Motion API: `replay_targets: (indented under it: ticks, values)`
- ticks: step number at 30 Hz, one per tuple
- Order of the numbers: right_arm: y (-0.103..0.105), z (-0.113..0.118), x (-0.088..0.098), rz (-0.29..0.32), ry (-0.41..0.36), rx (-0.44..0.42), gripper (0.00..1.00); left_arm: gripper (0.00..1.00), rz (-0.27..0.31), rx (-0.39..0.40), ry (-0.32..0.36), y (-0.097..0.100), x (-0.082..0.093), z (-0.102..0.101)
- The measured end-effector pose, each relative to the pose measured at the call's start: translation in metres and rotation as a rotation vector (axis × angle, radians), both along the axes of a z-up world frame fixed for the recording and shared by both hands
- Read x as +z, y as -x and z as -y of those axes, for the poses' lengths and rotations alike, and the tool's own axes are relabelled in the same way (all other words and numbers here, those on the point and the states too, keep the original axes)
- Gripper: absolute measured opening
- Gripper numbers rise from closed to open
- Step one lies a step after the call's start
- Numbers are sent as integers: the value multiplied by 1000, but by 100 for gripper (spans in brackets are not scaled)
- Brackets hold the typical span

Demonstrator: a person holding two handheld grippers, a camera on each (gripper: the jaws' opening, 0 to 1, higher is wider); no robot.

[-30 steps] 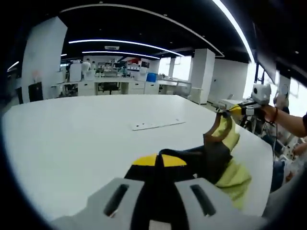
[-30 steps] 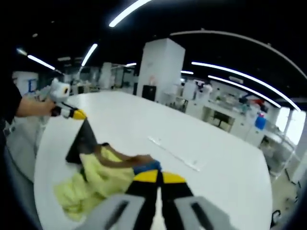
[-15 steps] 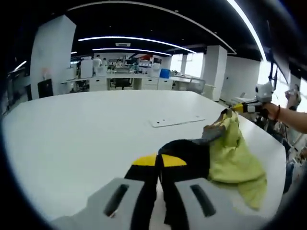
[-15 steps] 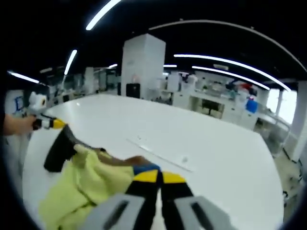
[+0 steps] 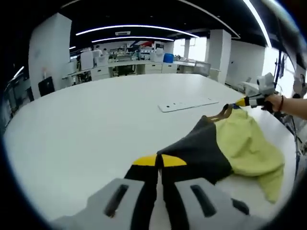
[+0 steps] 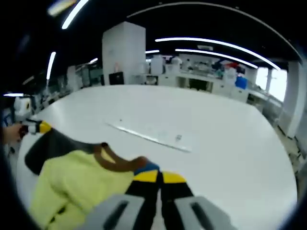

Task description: Fold the garment on the visible template until the final outline fits inside the template.

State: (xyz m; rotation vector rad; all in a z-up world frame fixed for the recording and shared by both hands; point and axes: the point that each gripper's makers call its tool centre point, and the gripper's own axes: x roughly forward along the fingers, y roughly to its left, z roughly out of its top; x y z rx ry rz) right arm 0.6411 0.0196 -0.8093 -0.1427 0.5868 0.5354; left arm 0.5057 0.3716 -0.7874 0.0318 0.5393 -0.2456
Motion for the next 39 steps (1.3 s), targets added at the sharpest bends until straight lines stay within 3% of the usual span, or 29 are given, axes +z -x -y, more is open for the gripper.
replay_targets:
  ticks: [3, 6, 11, 18, 23, 24, 33, 39]
  values:
    - [1, 9, -5, -8, 22, -33, 0, 0, -17, 12, -11, -6, -9, -6]
    - [1, 9, -7, -32, -6, -52, 0, 0, -37, 24, -54, -5, -16, -10]
    - [14, 9, -4, -46, -20, -47, 5, 1, -27, 10, -94, -2, -14, -5]
    - [27, 3, 10, -69, -101, -35, 32, 32, 4, 4, -92, 2, 2, 6]
    - [51, 2, 24, -73, -144, -11, 51, 45, 23, -68, -30, 14, 14, 38]
    - [47, 0, 24, -74, -146, 1, 53, 49, 29, -84, -25, 16, 16, 44]
    - [87, 4, 32, -91, -162, 58, 57, 69, 95, -295, 4, 42, 46, 120]
    - [93, 14, 34, -90, -166, 56, 57, 82, 131, -390, -3, 57, 63, 166]
